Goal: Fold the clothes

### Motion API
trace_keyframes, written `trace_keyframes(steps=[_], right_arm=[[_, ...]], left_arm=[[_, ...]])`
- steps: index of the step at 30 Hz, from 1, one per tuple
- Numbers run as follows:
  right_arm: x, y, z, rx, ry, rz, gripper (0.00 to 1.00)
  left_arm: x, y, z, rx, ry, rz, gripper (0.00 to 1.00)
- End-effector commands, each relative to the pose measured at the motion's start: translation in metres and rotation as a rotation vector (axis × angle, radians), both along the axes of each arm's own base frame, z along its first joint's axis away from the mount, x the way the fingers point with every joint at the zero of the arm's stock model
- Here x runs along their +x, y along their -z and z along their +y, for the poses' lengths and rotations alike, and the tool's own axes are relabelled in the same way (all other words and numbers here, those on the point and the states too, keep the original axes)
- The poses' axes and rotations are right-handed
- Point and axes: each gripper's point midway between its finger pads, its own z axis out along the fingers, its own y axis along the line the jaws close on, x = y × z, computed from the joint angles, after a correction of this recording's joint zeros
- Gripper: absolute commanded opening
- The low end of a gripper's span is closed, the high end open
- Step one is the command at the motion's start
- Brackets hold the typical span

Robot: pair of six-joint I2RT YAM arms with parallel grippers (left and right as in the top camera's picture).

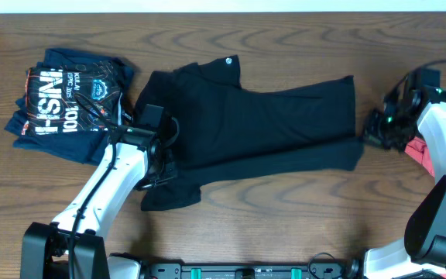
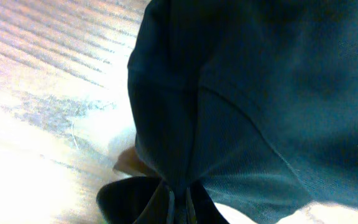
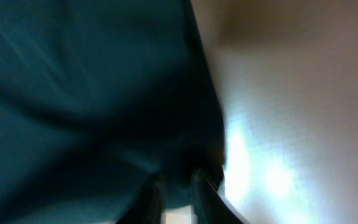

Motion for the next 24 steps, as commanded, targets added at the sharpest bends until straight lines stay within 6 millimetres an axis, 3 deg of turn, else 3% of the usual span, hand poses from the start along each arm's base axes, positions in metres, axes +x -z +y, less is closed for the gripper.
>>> trace_keyframes(steps=[1,3,5,8,10,14,20,24], right_arm=[[0.029,-0.004,0.013,0.028,-0.015,-0.101,0.30],[0.037,-0.005,0.017,0.023,-0.031,-0.130,0.33],[0.031,-0.003,0.023,0.028,-0.044,-0.102,0.34],[-0.001,0.007,0.020,-0.016,-0.037,0.041,0.36],[-0.030,0.012,0.006,-0.101,-0.019,0.173,0.37],[-0.068,0.015,-0.023,-0.274,0.056,0.340,0.39],[-0.072,0.044,-0.009,-0.205,0.057,0.317,0.41],[-0.074,0.069,0.016,-0.074,-0.010,0.267,0.40]], left_arm=[[0.011,-0.008,0.004,0.022,0.006,-0.055,0.06],[0.016,-0.008,0.003,0.018,0.006,-0.073,0.06],[0.019,-0.008,0.002,0.015,0.005,-0.085,0.06],[0.019,-0.008,0.002,0.016,0.006,-0.086,0.06],[0.019,-0.008,0.002,0.016,0.006,-0.085,0.06],[0.022,-0.009,0.002,0.014,0.028,-0.099,0.06],[0.051,-0.026,-0.007,-0.017,0.028,-0.207,0.06],[0.067,-0.044,-0.008,-0.010,0.070,-0.258,0.06]])
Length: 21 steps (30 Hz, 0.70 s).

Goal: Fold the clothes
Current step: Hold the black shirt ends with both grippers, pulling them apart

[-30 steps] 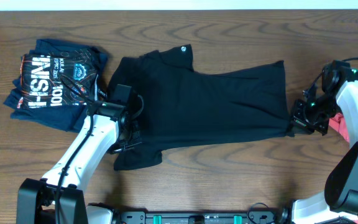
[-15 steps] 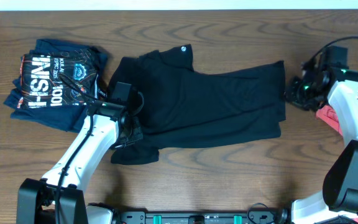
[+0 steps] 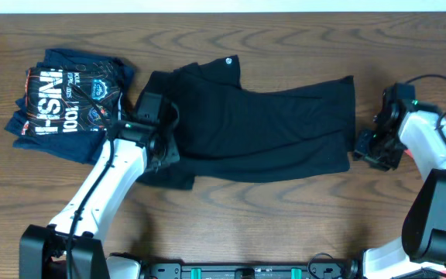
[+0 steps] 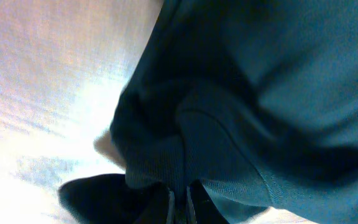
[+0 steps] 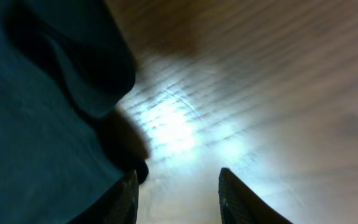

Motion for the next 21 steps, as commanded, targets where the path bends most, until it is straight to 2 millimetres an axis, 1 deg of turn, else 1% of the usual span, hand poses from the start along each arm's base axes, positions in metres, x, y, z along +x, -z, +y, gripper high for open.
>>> trace_keyframes(steps=[1,3,6,9,11,14,21], right_arm=[[-0.015,0.021,0.026,0.125,-0.032,0.016,0.40],[-0.021,0.032,0.029,0.132,-0.036,0.014,0.40],[-0.022,0.044,0.030,0.130,-0.043,-0.014,0.40],[-0.021,0.049,0.032,0.137,-0.050,-0.036,0.40],[-0.019,0.049,0.038,0.173,-0.087,-0.056,0.39],[-0.018,0.045,0.054,0.264,-0.148,-0.077,0.39],[-0.019,0.039,0.069,0.354,-0.190,-0.094,0.39]], left_arm=[[0.018,-0.024,0.001,0.013,0.026,-0.077,0.06],[0.014,-0.023,0.002,0.013,0.009,-0.061,0.06],[0.010,-0.022,0.003,0.017,0.009,-0.044,0.06],[0.007,-0.021,0.003,0.016,-0.005,-0.033,0.06],[0.006,-0.021,0.004,0.013,-0.024,-0.027,0.06],[0.005,-0.020,0.004,0.012,-0.030,-0.024,0.06],[0.005,-0.020,0.004,0.012,-0.030,-0.022,0.06]])
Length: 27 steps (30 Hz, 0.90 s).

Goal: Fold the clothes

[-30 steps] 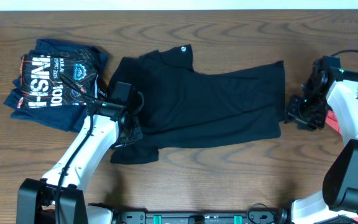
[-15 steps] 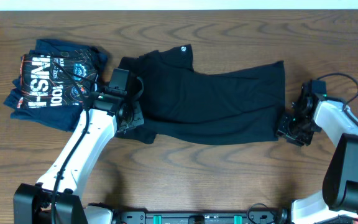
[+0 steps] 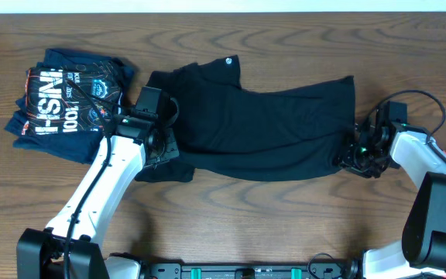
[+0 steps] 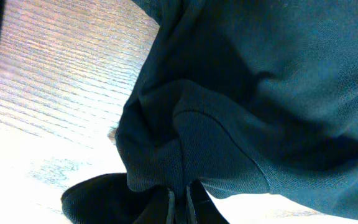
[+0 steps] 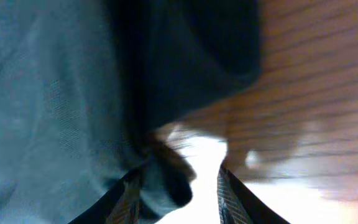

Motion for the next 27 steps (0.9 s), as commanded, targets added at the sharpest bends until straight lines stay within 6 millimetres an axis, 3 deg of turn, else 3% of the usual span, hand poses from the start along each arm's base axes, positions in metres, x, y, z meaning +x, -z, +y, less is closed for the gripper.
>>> trace_keyframes(steps=[1,8,10,13,18,22,27], right_arm=[[-0.018,0.010,0.023,0.111,-0.068,0.047,0.39],[-0.022,0.011,0.024,0.103,-0.099,0.053,0.39],[-0.021,0.013,0.020,0.078,-0.100,0.054,0.31],[-0.022,0.016,0.010,0.021,-0.067,0.074,0.01],[-0.024,0.011,0.016,0.058,-0.055,0.079,0.01],[-0.019,-0.020,0.016,0.091,-0.040,0.075,0.01],[0.007,-0.095,-0.002,0.060,-0.041,-0.048,0.01]], left_arm=[[0.002,-0.007,0.004,0.013,-0.014,-0.020,0.06],[0.001,-0.006,0.004,0.013,-0.014,-0.015,0.06],[0.001,-0.006,0.004,0.013,-0.014,-0.015,0.06],[0.000,-0.006,0.004,0.014,-0.014,-0.011,0.06],[-0.004,-0.005,0.006,0.020,-0.010,0.008,0.06],[-0.011,-0.004,0.007,0.029,-0.001,0.035,0.06],[-0.017,-0.012,0.009,0.038,0.047,0.032,0.06]])
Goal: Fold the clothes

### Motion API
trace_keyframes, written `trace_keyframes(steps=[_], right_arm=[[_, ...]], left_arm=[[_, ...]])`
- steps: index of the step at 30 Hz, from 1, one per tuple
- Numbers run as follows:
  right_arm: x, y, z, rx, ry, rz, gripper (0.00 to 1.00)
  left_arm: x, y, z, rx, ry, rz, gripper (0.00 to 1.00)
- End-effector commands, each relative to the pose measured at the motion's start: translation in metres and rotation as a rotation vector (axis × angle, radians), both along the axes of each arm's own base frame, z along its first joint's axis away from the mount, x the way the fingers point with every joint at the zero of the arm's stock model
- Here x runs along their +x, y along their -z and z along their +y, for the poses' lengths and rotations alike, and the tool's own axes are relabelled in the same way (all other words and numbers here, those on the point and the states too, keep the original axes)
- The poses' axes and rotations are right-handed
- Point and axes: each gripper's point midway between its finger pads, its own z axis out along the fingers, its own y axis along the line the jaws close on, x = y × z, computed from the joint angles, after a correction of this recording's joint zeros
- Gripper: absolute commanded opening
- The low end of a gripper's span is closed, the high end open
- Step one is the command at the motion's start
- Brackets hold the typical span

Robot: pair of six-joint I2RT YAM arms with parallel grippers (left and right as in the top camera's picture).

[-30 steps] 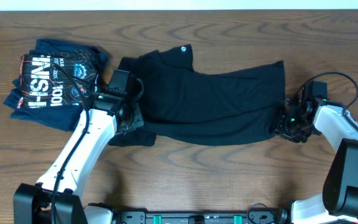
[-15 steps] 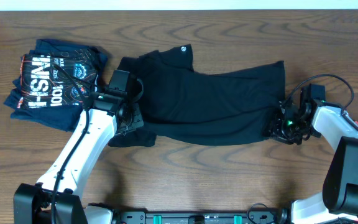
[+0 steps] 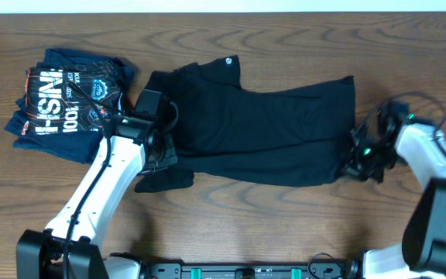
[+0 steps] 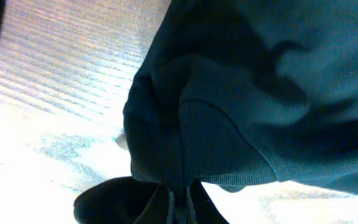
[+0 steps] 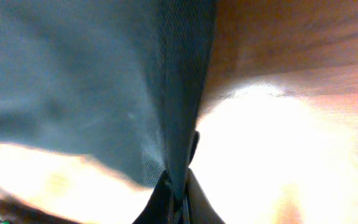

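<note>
A black shirt [image 3: 254,128] lies spread across the middle of the wooden table, folded lengthwise. My left gripper [image 3: 159,157] is shut on its lower left corner, where a sleeve bunches up; the left wrist view shows the dark fabric [image 4: 229,106] pinched between the fingers [image 4: 180,202]. At the shirt's lower right edge my right gripper [image 3: 356,165] is shut on the cloth, and in the right wrist view a taut fold [image 5: 179,112] runs down into the closed fingers [image 5: 178,199].
A folded navy shirt with white and orange print [image 3: 68,101] lies at the far left. A red item peeks in at the right edge. Bare wood [image 3: 285,225] runs along the front of the table.
My right gripper, open at the shirt's right edge before, is now shut on the fabric there. The left gripper still holds the bunched corner and has shifted slightly toward the front.
Both grippers held the shirt's front edge, which stuck out toward me. Then the right gripper was open and the front edge lay tucked in. The left kept its hold throughout, and the right has now shut on the lower right edge.
</note>
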Motion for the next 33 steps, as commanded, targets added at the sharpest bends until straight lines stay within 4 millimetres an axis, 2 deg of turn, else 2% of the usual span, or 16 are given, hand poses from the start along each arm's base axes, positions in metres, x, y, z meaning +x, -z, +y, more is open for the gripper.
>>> trace_keyframes(steps=[1,4,8,12,18,26,29,33], right_arm=[[0.040,-0.066,-0.020,-0.042,0.010,-0.221,0.01],[0.053,-0.113,-0.036,-0.080,0.041,-0.332,0.01],[0.054,-0.158,-0.052,-0.126,0.079,-0.417,0.01],[0.050,-0.183,-0.062,-0.188,0.088,-0.470,0.01],[0.049,-0.211,-0.064,-0.224,0.092,-0.558,0.01],[0.044,-0.247,-0.063,-0.255,0.112,-0.657,0.01],[0.039,-0.264,-0.061,-0.266,0.113,-0.696,0.01],[0.031,-0.298,-0.058,-0.290,0.115,-0.780,0.01]], left_arm=[[0.001,-0.017,0.004,0.016,0.043,-0.051,0.06],[0.002,-0.031,0.007,0.021,0.053,-0.107,0.06],[0.004,-0.061,0.007,-0.002,0.047,-0.220,0.06],[0.007,-0.100,0.007,-0.031,0.043,-0.358,0.06],[0.004,-0.168,0.006,-0.081,0.039,-0.584,0.06],[-0.015,-0.230,0.009,-0.132,0.039,-0.787,0.06],[-0.024,-0.249,-0.002,-0.204,0.077,-0.834,0.06],[-0.036,-0.279,-0.015,-0.299,0.134,-0.900,0.06]])
